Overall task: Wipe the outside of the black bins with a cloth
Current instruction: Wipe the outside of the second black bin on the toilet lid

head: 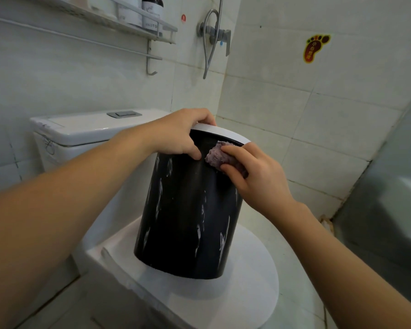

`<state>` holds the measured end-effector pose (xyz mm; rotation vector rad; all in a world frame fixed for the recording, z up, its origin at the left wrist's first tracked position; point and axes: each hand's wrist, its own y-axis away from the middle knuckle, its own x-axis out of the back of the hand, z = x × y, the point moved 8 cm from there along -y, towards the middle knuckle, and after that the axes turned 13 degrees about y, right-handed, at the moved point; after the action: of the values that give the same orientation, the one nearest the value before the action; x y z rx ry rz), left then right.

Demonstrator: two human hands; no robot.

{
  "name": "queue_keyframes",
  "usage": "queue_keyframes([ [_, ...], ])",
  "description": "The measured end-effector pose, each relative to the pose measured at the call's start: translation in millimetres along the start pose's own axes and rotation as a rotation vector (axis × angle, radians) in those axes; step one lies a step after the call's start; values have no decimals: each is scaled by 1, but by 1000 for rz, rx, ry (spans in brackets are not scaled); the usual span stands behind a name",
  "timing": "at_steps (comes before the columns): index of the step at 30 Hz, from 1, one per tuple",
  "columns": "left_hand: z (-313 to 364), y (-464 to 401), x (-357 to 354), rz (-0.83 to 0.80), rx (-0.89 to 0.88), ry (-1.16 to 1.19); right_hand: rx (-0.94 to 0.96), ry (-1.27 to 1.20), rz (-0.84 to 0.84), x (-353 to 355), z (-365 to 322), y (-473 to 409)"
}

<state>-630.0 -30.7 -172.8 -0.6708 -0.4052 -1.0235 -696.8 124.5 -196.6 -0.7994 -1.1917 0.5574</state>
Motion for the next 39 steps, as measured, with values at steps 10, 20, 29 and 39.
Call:
queue_keyframes([
  [10, -3, 2, -3, -7, 40, -89, 171, 16, -106, -5, -17, 24],
  [20, 4, 4, -4, -19, 38, -181, 70, 9, -64, -5, -17, 18],
  [29, 4, 4, -4, 0, 63, -207, 43, 83, -39, -5, -20, 30],
  [39, -1, 4, 0, 2, 85, -211, 217, -46, -166, -18, -49, 86],
])
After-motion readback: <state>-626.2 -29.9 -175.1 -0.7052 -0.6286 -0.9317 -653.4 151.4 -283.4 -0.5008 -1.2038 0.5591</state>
